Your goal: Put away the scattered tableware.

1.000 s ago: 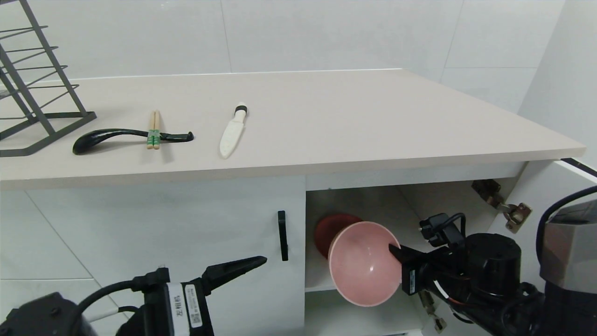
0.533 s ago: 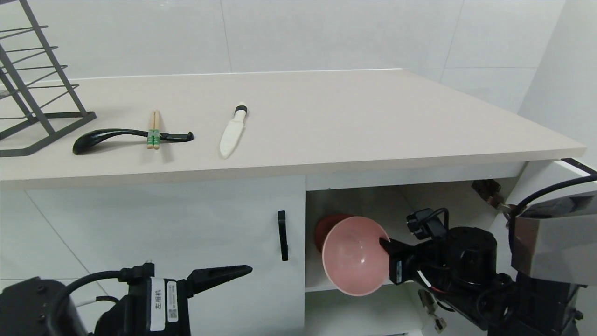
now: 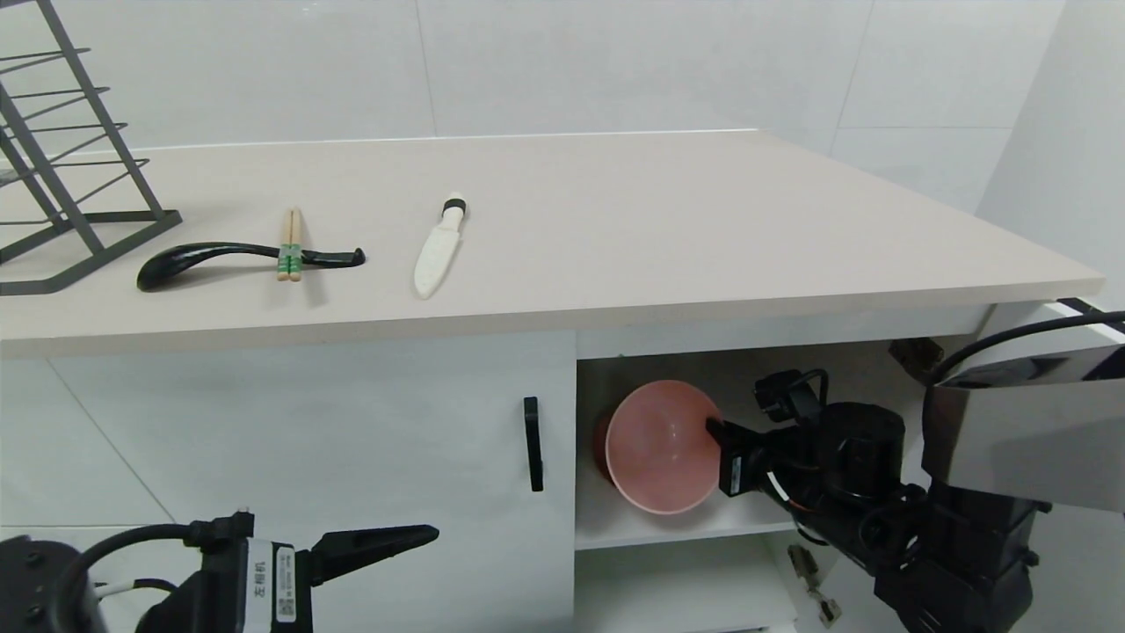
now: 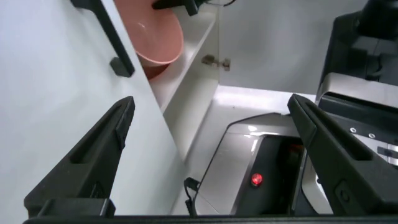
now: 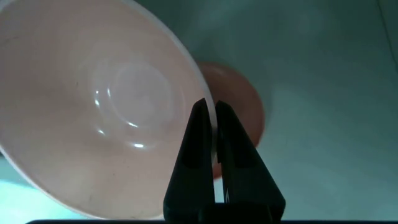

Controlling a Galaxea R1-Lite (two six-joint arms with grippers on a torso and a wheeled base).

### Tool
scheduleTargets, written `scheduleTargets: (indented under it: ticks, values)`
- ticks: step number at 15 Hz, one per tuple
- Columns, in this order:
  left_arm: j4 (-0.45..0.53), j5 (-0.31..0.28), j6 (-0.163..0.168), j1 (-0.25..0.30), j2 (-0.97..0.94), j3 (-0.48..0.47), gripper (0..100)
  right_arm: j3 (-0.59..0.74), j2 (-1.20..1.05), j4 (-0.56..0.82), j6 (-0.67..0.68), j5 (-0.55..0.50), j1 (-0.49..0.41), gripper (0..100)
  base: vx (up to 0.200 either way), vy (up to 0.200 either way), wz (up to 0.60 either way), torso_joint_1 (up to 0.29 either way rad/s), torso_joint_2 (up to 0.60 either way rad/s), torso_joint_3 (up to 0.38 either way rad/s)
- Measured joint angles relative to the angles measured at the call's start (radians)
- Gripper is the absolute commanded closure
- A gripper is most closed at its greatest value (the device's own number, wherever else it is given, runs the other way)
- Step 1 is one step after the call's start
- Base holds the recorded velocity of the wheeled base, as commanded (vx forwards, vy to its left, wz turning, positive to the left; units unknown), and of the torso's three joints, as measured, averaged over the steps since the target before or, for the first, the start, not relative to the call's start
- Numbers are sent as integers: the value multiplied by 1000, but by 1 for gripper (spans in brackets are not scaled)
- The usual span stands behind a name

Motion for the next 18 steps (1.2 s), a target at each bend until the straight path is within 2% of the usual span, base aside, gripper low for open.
scheduleTargets:
  ticks: [4, 7, 10, 12, 14, 15, 18]
  values:
    - [45, -1, 9, 32, -21, 0, 0, -46, 50, 0, -4, 26, -44, 100, 0, 0, 0, 0, 0, 0]
    - [132, -1, 9, 43, -61, 0, 0, -64, 90, 0, -13, 26, -58, 100, 0, 0, 0, 0, 0, 0]
    - [206, -1, 2, 99, -147, 0, 0, -67, 110, 0, -16, 26, -61, 100, 0, 0, 0, 0, 0, 0]
    - [216, -1, 1, 143, -194, 0, 0, -77, 120, 0, -17, 25, -61, 100, 0, 0, 0, 0, 0, 0]
    - [213, -1, 0, 164, -224, 0, 0, -83, 133, -1, -17, 25, -60, 100, 0, 0, 0, 0, 0, 0]
    - [214, -1, -1, 168, -233, 0, 0, -84, 139, -1, -17, 26, -60, 0, 0, 0, 0, 0, 0, 0]
    - [215, -1, -1, 173, -246, 0, 0, -84, 150, -1, -20, 25, -60, 0, 0, 0, 0, 0, 0, 0]
